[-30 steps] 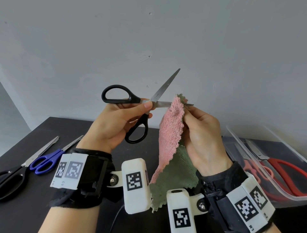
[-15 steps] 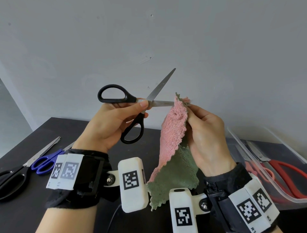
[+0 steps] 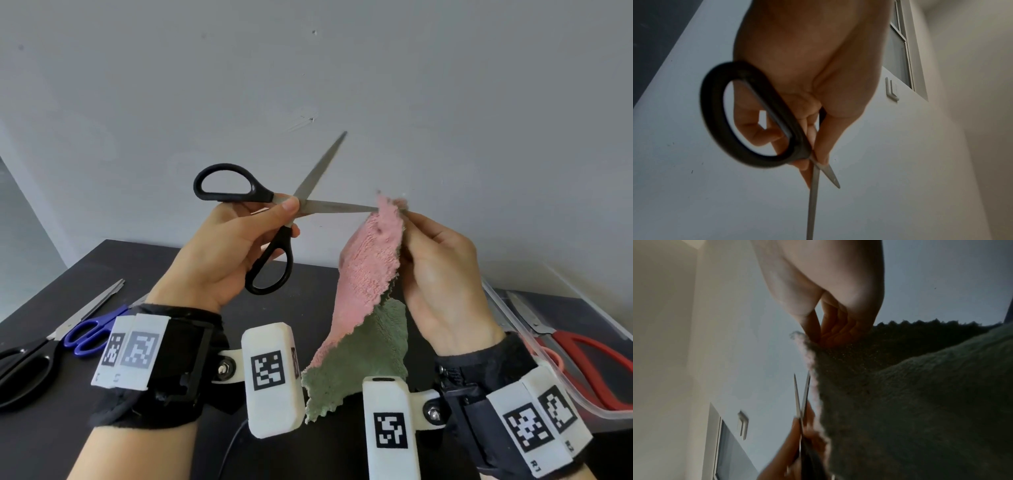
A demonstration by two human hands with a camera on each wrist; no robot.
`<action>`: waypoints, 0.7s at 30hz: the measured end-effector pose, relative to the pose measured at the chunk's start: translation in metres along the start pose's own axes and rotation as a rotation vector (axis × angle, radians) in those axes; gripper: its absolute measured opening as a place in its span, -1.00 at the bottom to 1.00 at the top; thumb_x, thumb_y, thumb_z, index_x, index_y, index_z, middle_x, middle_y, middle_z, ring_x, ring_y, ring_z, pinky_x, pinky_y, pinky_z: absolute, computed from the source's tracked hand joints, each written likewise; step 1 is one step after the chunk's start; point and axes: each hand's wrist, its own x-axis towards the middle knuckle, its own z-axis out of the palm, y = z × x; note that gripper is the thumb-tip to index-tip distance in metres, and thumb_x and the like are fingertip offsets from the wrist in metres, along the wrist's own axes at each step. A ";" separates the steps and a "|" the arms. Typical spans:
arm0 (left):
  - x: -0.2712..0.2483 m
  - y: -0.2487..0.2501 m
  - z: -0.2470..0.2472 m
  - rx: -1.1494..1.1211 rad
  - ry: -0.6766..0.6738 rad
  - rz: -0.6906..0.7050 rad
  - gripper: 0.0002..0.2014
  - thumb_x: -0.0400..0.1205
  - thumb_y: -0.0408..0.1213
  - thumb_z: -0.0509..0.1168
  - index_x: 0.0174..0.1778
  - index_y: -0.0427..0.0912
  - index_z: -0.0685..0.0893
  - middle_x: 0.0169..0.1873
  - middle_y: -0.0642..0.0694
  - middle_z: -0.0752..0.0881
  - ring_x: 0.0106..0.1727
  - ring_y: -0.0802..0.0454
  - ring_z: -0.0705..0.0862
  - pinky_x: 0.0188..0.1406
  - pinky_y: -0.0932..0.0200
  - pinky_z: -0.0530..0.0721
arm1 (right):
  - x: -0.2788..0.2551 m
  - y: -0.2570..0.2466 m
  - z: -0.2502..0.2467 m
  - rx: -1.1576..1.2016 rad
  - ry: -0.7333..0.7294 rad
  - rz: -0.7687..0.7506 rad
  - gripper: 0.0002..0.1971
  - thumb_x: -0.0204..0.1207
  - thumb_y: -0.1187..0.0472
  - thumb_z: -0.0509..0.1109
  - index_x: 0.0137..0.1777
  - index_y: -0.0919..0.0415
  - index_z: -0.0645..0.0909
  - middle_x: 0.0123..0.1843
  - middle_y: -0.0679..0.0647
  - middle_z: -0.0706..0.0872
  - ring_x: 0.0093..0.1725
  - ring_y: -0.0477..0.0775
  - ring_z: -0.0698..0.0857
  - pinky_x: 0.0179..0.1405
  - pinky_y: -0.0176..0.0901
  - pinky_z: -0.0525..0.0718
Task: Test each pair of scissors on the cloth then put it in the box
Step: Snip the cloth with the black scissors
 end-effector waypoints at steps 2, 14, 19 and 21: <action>0.001 0.000 -0.006 -0.016 0.025 0.002 -0.77 0.38 -0.12 0.39 -0.12 -0.14 0.73 -0.24 -0.01 0.76 -0.33 0.21 0.68 -0.37 0.30 0.55 | 0.003 -0.007 -0.006 0.040 0.022 0.009 -0.81 0.53 0.31 0.38 -0.27 0.19 0.78 -0.35 0.04 0.78 -0.34 -0.07 0.75 -0.35 -0.28 0.69; -0.005 0.001 -0.016 0.543 -0.020 -0.024 -0.92 0.43 -0.23 0.51 -0.24 -0.16 0.84 -0.47 -0.02 0.78 -0.42 0.23 0.68 -0.37 0.56 0.56 | 0.012 -0.008 -0.024 -0.489 -0.053 -0.225 -0.84 0.54 0.37 0.40 -0.03 0.10 0.72 -0.13 0.00 0.83 -0.10 -0.10 0.79 -0.10 -0.29 0.68; -0.008 0.005 -0.010 0.679 -0.083 -0.040 -0.97 0.38 -0.20 0.56 -0.35 -0.04 0.85 -0.43 -0.07 0.80 -0.35 0.21 0.72 -0.19 0.46 0.63 | 0.009 -0.013 -0.024 -0.725 -0.191 -0.318 -0.75 0.46 0.37 0.49 -0.11 -0.07 0.70 -0.17 -0.13 0.79 -0.16 -0.18 0.75 -0.05 -0.37 0.68; -0.009 0.004 -0.008 0.699 -0.111 -0.044 -0.96 0.37 -0.24 0.57 -0.33 -0.09 0.86 -0.41 -0.11 0.81 -0.36 0.18 0.72 -0.17 0.41 0.65 | 0.006 -0.014 -0.019 -0.770 -0.271 -0.298 -0.78 0.45 0.30 0.51 -0.15 -0.12 0.71 -0.20 -0.18 0.79 -0.17 -0.21 0.74 -0.06 -0.35 0.70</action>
